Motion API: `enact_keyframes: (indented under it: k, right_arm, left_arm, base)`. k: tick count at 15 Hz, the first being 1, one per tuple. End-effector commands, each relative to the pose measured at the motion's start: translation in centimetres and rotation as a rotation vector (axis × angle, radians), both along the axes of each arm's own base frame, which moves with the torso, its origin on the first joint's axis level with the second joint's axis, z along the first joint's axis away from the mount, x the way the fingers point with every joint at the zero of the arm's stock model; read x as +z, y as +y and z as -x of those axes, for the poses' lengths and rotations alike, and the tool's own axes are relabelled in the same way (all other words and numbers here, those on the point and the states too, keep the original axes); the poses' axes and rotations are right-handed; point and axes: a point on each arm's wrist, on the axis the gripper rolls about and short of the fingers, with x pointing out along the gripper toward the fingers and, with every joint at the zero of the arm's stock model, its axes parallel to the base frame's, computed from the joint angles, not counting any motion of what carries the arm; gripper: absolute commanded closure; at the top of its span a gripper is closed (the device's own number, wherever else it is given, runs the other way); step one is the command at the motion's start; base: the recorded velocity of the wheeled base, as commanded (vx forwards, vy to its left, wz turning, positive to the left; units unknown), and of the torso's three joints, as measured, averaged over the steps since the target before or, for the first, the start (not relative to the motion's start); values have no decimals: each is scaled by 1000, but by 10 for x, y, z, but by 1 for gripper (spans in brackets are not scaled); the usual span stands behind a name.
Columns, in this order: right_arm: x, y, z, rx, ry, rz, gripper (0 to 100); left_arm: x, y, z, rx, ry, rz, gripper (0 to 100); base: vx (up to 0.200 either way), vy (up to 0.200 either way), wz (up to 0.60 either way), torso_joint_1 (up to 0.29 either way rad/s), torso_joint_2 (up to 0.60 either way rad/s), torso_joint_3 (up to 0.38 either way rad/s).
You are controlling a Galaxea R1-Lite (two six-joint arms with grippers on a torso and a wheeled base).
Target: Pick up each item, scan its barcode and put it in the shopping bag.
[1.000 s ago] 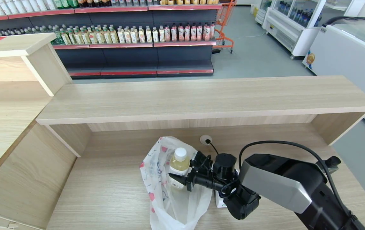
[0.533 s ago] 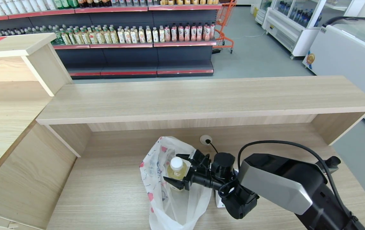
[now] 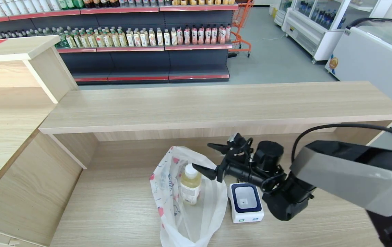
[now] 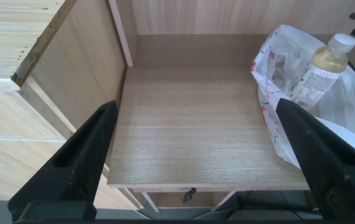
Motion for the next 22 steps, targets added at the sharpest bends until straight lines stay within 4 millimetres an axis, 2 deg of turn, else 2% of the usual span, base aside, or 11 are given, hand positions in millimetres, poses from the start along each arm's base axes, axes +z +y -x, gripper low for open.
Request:
enact_keyframes:
  k: [1, 3, 4, 5, 7, 10, 11, 17, 22]
  right_arm:
    - [67, -88, 51, -203, 32, 15, 0]
    - [87, -139, 97, -322, 13, 91, 0]
    - [98, -151, 119, -374, 41, 108, 0]
    - [100, -162, 137, -487, 98, 132, 0]
    - [86, -178, 155, -687, 217, 186, 0]
    - [62, -213, 161, -856, 324, 248, 0]
    - [47, -226, 163, -905, 386, 296, 0]
    - [40, -230, 166, -917, 428, 296, 0]
    - [39, -230, 167, -924, 430, 307, 0]
  left_arm:
    - [0, 0, 0, 0, 0, 0, 0]
    - [0, 0, 0, 0, 0, 0, 0]
    - [0, 0, 0, 0, 0, 0, 0]
    - [0, 0, 0, 0, 0, 0, 0]
    - [0, 0, 0, 0, 0, 0, 0]
    - [0, 0, 0, 0, 0, 0, 0]
    - [0, 0, 0, 0, 0, 3, 0]
    - [0, 0, 0, 0, 0, 3, 0]
    - [0, 0, 0, 0, 0, 2, 0]
  base:
    - [0, 0, 0, 0, 0, 0]
    - [0, 0, 0, 0, 0, 0]
    - [0, 0, 0, 0, 0, 0]
    - [0, 0, 0, 0, 0, 0]
    - [0, 0, 0, 0, 0, 0]
    - [0, 0, 0, 0, 0, 0]
    - [0, 0, 0, 0, 0, 0]
    - [0, 0, 0, 0, 0, 0]
    - [-200, -200, 0, 8, 3, 5]
